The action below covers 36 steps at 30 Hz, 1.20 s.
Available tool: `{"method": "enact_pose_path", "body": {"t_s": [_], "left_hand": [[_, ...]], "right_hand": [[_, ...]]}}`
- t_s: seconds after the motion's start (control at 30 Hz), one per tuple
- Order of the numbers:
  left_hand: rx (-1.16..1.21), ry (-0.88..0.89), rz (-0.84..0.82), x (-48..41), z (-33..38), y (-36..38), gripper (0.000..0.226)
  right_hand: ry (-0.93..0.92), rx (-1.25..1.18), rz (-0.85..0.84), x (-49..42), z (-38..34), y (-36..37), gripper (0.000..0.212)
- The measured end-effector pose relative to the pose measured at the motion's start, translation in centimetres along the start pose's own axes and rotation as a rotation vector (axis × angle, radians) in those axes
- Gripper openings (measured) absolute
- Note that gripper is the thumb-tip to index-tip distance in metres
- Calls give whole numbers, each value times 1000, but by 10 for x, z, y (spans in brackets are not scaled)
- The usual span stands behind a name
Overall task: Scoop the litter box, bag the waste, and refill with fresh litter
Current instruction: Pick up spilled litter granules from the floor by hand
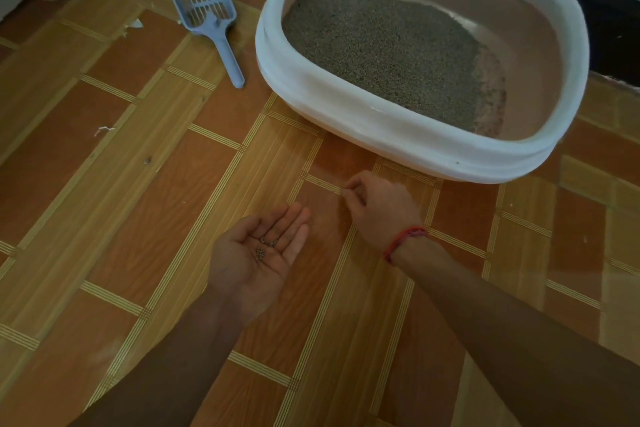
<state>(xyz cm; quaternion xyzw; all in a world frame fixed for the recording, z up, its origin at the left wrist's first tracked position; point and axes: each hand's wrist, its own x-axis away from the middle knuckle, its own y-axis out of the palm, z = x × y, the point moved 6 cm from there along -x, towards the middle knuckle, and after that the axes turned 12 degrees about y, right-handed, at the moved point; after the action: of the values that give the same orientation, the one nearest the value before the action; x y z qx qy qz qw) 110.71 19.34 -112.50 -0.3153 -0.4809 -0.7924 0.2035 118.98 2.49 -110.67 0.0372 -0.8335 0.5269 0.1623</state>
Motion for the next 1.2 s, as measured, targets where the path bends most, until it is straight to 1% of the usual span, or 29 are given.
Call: {"method": "enact_pose_path", "body": {"t_s": [0.27,0.43,0.57,0.7,0.8,0.87,0.93,0.97,1.03,1.07,1.13,1.17,1.2], "left_hand": [[37,-9,17,-4,3,-5,39],[48,-4,7,-7,4,-4,48],[35,4,1,-8,3,-4,50],[30,8,6,-7,4,-4,43],[28,14,5,-7,4,-5,48],[27,15,6,-7,3,-6,50],[21,16,3,-7,3,-6,47],[20,14,0,-7,2,-5,45],[18,16,-13,-5,2,-3,42],[14,20,-22,-5,2,-3,42],[-9,19,-34,-4,3,-3,44],[-31,9,-45,-3,2,-4,46],[-57,-11,-64,-2,1,-4,48]], "right_hand": [[41,18,-11,-11,-3,12,15],[72,24,-21,-13,-2,13,14],[63,112,-24,-10,-5,12,21],[41,199,-24,-8,-11,11,27],[39,178,-34,-4,-19,2,28],[16,119,-27,3,-29,-7,25],[-21,87,-51,13,-32,3,20],[-25,85,-98,18,-29,16,17],[-37,161,-242,33,-24,44,19],[-74,186,-280,41,-30,49,19],[-191,176,-261,55,-55,42,23],[-240,123,-237,63,-67,34,23],[-253,65,-228,70,-81,23,22]]}}
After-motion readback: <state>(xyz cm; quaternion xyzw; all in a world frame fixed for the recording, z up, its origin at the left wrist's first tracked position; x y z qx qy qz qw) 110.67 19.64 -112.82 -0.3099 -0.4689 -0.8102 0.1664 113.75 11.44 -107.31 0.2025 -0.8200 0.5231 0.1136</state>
